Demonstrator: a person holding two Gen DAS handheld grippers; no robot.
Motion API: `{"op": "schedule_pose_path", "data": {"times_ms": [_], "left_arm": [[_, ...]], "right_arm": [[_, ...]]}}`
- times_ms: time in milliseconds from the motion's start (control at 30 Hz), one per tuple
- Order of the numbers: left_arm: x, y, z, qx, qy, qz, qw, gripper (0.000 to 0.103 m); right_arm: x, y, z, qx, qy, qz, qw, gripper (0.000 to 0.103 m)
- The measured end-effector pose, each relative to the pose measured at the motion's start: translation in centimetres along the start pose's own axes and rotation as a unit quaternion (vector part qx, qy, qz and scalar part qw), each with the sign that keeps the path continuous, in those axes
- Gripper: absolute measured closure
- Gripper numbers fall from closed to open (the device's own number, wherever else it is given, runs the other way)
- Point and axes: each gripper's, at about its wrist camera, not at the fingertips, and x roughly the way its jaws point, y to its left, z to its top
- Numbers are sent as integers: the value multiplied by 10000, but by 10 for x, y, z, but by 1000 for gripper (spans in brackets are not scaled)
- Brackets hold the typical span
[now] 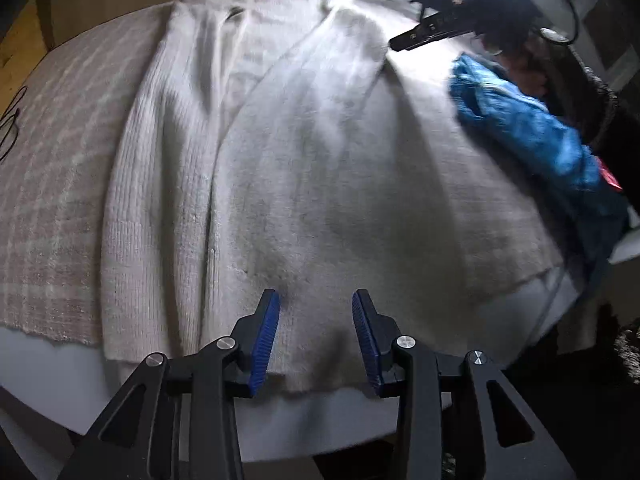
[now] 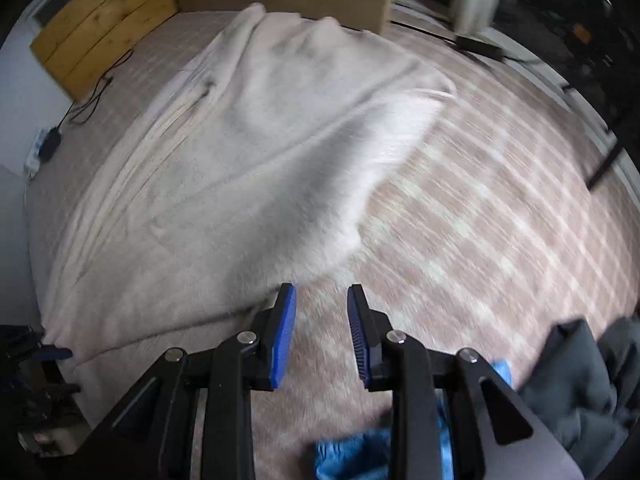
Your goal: Fold clothes
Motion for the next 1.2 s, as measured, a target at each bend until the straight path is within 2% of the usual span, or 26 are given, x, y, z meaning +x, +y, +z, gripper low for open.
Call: {"op": "schedule_pose_path", "data": {"times_ms": [100, 133, 233, 300, 433, 600, 633, 667, 700, 800, 900, 967, 1033, 1067, 1100, 1133, 1167, 1200], "left_arm": [[1, 9, 4, -235, -16, -46, 9997, 74], [1, 12, 4, -304, -11, -60, 9995, 83], [-1, 20, 2, -419, -20, -63, 9991, 91], [-1, 26, 2, -491, -31, -57, 9988, 99], [-3, 30, 0, -579, -54, -129, 9982, 100], [-5, 33, 4, -661, -55, -186, 9976, 100], [-7, 33, 5, -658, -57, -182, 9976, 100], [-8, 31, 6, -644, -69, -179, 9977, 101], [-13, 30, 7, -638, -94, -195, 9977, 101], [-34, 18, 8, -634, -248, -416, 9968, 101], [-48, -1, 7, -466, -388, -478, 9970, 101], [-42, -13, 6, -318, -291, -508, 9978, 101], [-29, -22, 4, -116, -108, -286, 9995, 101], [-26, -22, 4, -112, -61, -236, 9996, 101], [-26, -19, 3, -151, -66, -206, 9997, 101], [-30, -14, 4, -231, -109, -169, 9995, 101], [-34, -9, 6, -310, -152, -133, 9993, 101], [-37, -4, 8, -389, -195, -97, 9990, 101]], "right_arm": [[8, 2, 14, -136, -23, -62, 9999, 74], [8, 0, 21, -80, -61, -26, 9999, 74], [1, -14, 37, 177, -211, 358, 9990, 72], [-1, -17, 44, 136, -294, 391, 9987, 68], [11, -8, 50, -157, -127, 353, 9992, 68], [26, 6, 48, -523, -37, 57, 9986, 69], [26, 4, 51, -492, -13, 97, 9987, 72], [26, 2, 53, -461, 12, 136, 9988, 87], [24, -1, 56, -438, 15, 119, 9990, 95], [11, -20, 58, -361, -8, -63, 9993, 100], [8, -42, 54, -129, -54, -544, 9984, 102], [8, -53, 51, 174, -77, -344, 9992, 101], [0, -49, 51, 223, -247, -134, 9994, 100], [-4, -39, 50, 22, -276, 45, 9996, 96], [-5, -26, 48, -258, -251, 156, 9992, 80], [-4, -13, 45, -534, -271, 44, 9982, 71], [-1, 4, 41, -868, -326, -204, 9955, 56], [3, 14, 39, -1114, -335, -343, 9926, 55]]}}
